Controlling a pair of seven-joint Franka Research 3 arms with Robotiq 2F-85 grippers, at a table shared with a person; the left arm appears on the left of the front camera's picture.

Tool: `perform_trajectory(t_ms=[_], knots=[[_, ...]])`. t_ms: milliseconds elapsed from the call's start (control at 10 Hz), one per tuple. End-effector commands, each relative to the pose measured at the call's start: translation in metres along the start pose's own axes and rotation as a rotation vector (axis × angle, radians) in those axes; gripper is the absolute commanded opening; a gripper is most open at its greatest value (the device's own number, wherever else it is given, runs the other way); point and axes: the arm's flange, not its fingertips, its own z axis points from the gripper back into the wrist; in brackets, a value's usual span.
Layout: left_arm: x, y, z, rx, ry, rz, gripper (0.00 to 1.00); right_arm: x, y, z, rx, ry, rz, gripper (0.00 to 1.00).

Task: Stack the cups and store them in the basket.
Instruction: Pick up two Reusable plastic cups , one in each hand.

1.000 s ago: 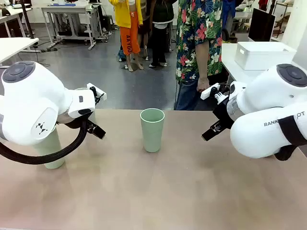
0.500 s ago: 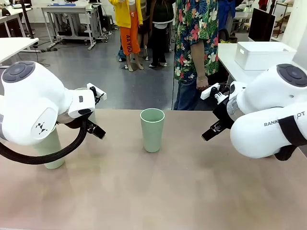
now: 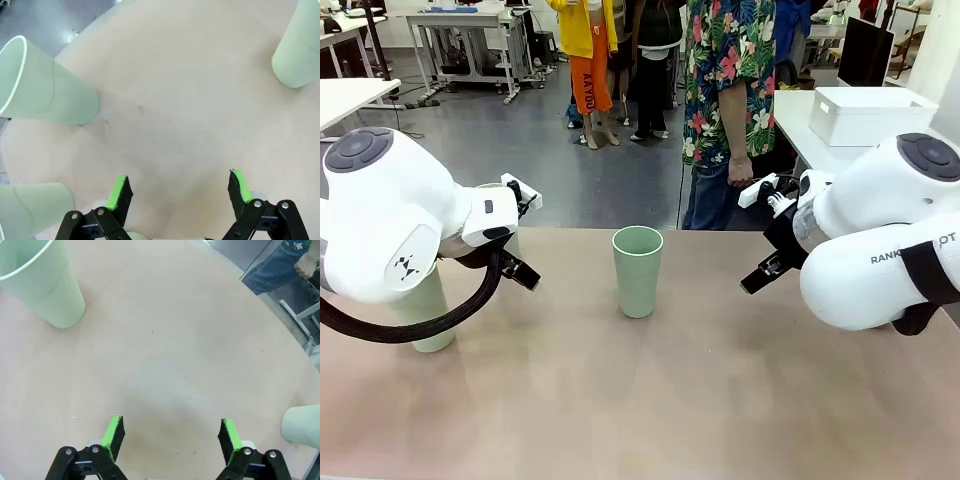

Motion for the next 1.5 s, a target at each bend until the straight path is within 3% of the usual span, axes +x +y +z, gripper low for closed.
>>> perform_trajectory(t_ms=[0,200,600,800,900,1200,1400], knots=[[0.0,0.0,0.0,0.0,0.0,0.0,1.0,0.0,0.0,0.0,0.0,0.0,0.0,1.0],[0.017,0.023,0.034,-0.002,-0.026,0.005,1.0,0.012,-0.043,0.017,0.011,-0.022,-0.037,1.0],[0.03,0.075,0.115,-0.195,-0.062,-0.093,1.0,-0.02,-0.129,0.081,0.024,-0.161,-0.086,1.0],[0.026,0.089,0.141,-0.179,-0.063,-0.092,1.0,-0.021,-0.131,0.121,-0.004,-0.21,-0.02,1.0],[0.033,0.066,0.122,-0.165,-0.08,-0.079,1.0,-0.011,-0.131,0.088,-0.02,-0.153,-0.109,1.0],[0.033,0.066,0.122,-0.165,-0.08,-0.079,1.0,-0.011,-0.131,0.088,-0.02,-0.153,-0.109,1.0],[0.035,0.083,0.145,-0.158,-0.083,-0.12,1.0,-0.007,-0.146,0.11,0.044,-0.181,-0.041,1.0]])
